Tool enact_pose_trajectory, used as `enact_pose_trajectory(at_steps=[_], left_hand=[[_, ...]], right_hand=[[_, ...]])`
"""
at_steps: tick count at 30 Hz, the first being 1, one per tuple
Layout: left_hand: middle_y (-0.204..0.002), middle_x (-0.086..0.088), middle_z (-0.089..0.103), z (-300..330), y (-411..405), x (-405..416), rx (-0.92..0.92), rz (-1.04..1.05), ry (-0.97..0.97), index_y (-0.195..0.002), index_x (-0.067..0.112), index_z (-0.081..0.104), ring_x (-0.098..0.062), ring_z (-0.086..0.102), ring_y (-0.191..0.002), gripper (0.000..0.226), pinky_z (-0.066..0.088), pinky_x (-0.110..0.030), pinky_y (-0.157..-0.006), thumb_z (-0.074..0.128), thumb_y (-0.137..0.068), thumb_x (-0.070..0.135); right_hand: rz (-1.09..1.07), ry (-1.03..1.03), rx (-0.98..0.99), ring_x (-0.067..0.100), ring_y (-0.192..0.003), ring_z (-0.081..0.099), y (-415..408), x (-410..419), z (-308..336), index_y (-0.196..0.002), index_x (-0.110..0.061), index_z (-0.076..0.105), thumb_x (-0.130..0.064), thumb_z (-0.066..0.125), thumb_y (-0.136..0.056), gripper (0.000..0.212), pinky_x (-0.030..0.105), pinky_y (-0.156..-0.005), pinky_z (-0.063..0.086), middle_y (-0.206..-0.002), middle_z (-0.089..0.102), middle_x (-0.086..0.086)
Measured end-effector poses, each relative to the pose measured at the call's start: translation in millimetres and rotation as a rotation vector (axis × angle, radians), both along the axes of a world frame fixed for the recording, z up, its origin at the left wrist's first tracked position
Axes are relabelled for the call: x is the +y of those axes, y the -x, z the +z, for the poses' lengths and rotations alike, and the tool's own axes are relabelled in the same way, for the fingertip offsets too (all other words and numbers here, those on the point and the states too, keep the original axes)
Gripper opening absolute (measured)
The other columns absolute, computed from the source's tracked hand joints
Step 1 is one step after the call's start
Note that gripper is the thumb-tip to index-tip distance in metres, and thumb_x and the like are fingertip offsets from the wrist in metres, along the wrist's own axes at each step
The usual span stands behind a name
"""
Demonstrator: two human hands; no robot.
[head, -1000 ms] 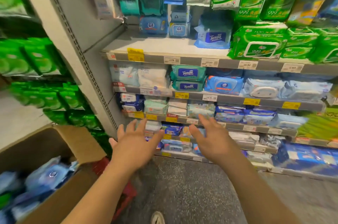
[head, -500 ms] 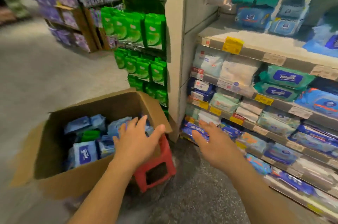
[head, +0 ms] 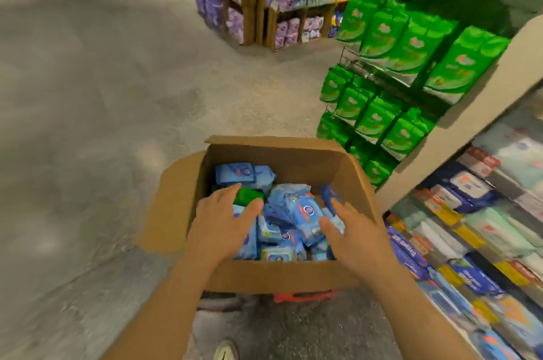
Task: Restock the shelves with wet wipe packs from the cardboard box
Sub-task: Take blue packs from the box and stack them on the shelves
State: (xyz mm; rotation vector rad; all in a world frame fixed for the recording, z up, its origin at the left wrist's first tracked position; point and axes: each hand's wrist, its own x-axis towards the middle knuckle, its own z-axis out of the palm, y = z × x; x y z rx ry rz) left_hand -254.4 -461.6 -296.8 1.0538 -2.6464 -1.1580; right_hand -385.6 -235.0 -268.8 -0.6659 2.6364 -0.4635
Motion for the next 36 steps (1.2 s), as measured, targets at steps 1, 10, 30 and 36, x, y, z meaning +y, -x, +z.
enact_pose_trajectory(at_steps=[1,10,30,36], left_hand=[[-0.156,0.002,0.033,-2,-1,-10,0.006,0.011,-0.032,-0.151,0.034,0.031,-0.024,0.036,-0.140,0.095,0.035,-0.050,-0.112,0.028,-0.075,0.091],[-0.151,0.007,0.043,-31,1,-44,0.057,0.207,-0.326,-0.148,0.033,0.040,-0.016,0.046,-0.135,0.082,0.041,-0.047,-0.109,0.040,-0.082,0.081],[-0.125,-0.008,0.064,-219,83,-74,-0.368,0.726,-0.765,-0.126,0.013,0.059,-0.026,0.060,-0.110,0.050,0.047,-0.037,-0.098,0.053,-0.094,0.050],[-0.099,-0.001,0.066,-240,87,-72,-0.358,0.803,-0.955,-0.119,0.016,0.062,-0.010,0.056,-0.070,0.038,0.038,-0.024,-0.058,0.050,-0.098,0.046]], right_hand=[[0.005,0.006,-0.026,0.027,-0.151,0.031,1,-12,-3,-0.159,-0.036,0.029,-0.065,0.038,-0.100,0.067,0.053,-0.118,0.031,-0.165,0.033,0.003],[0.119,-0.040,-0.307,0.025,-0.146,0.041,20,-78,-52,-0.163,-0.025,0.019,-0.056,0.050,-0.102,0.075,0.046,-0.114,0.040,-0.164,0.035,0.001],[0.229,-0.221,-0.676,0.035,-0.119,0.057,58,-167,-280,-0.131,-0.006,0.049,-0.044,0.060,-0.098,0.052,0.033,-0.077,0.040,-0.136,0.058,0.017],[-0.014,-0.138,-0.838,0.026,-0.102,0.062,47,-183,-306,-0.122,-0.012,0.054,-0.038,0.066,-0.093,0.041,0.035,-0.080,0.049,-0.119,0.064,0.007]])
